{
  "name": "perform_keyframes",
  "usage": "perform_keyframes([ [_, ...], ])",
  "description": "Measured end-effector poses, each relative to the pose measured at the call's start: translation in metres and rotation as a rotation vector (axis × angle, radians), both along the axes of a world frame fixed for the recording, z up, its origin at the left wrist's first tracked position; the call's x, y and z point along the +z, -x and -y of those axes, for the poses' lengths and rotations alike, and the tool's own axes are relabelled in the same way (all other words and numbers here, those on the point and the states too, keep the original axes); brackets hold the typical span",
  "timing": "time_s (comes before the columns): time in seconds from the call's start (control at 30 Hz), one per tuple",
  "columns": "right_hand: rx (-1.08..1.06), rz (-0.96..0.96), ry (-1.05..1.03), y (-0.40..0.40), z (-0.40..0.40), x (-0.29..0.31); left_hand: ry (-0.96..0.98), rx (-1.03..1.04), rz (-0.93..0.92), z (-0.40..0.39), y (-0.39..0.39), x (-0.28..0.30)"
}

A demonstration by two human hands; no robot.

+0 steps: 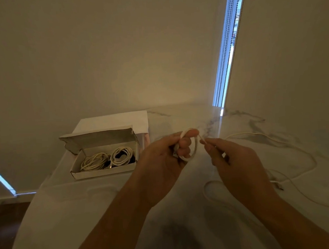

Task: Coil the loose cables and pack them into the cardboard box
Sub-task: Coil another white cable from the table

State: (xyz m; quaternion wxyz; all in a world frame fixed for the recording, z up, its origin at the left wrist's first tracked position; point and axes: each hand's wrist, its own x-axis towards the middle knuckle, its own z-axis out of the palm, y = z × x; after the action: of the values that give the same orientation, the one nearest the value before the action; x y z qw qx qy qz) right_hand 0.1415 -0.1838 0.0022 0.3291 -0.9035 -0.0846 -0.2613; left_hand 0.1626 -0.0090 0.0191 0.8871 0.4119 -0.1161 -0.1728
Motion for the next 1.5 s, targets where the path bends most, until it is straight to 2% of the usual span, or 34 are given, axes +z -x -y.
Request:
perform_keyframes([
  [0.2, 0.078, 0.003, 0.103, 0.008, -0.016, -0.008, 0.179, 0.138, -0.051, -0.007, -0.007, 0.002],
  [0.4, 0.241, -0.06, 0.234, 0.026, -0.029, -0.003, 0.116, 0.415, -0.019, -0.011, -0.012, -0.001],
  [0.53, 0.31, -0.064, 0.313, 0.032, -0.035, 0.001, -0.156, 0.524, 0.048, -0.006, -0.011, -0.005],
  [0.7, 0.244, 0.07, 0.272, 0.029, -0.026, 0.01, -0.685, 0.484, 0.263, -0.004, -0.003, -0.01],
  [0.87, 0.116, 0.192, 0.211, 0.023, -0.008, 0.021, -0.896, 0.3, 0.366, 0.003, 0.001, -0.008],
  [1.0, 0.042, 0.176, 0.221, 0.016, 0.005, 0.022, -0.943, 0.203, 0.396, 0.009, 0.006, -0.005],
  [1.2, 0.037, 0.186, 0.205, 0.012, 0.01, 0.019, -0.91, 0.195, 0.457, 0.009, 0.013, 0.003],
  [1.5, -0.049, 0.224, 0.206, 0.004, 0.012, 0.012, -0.741, 0.177, 0.272, 0.006, 0.006, -0.004],
])
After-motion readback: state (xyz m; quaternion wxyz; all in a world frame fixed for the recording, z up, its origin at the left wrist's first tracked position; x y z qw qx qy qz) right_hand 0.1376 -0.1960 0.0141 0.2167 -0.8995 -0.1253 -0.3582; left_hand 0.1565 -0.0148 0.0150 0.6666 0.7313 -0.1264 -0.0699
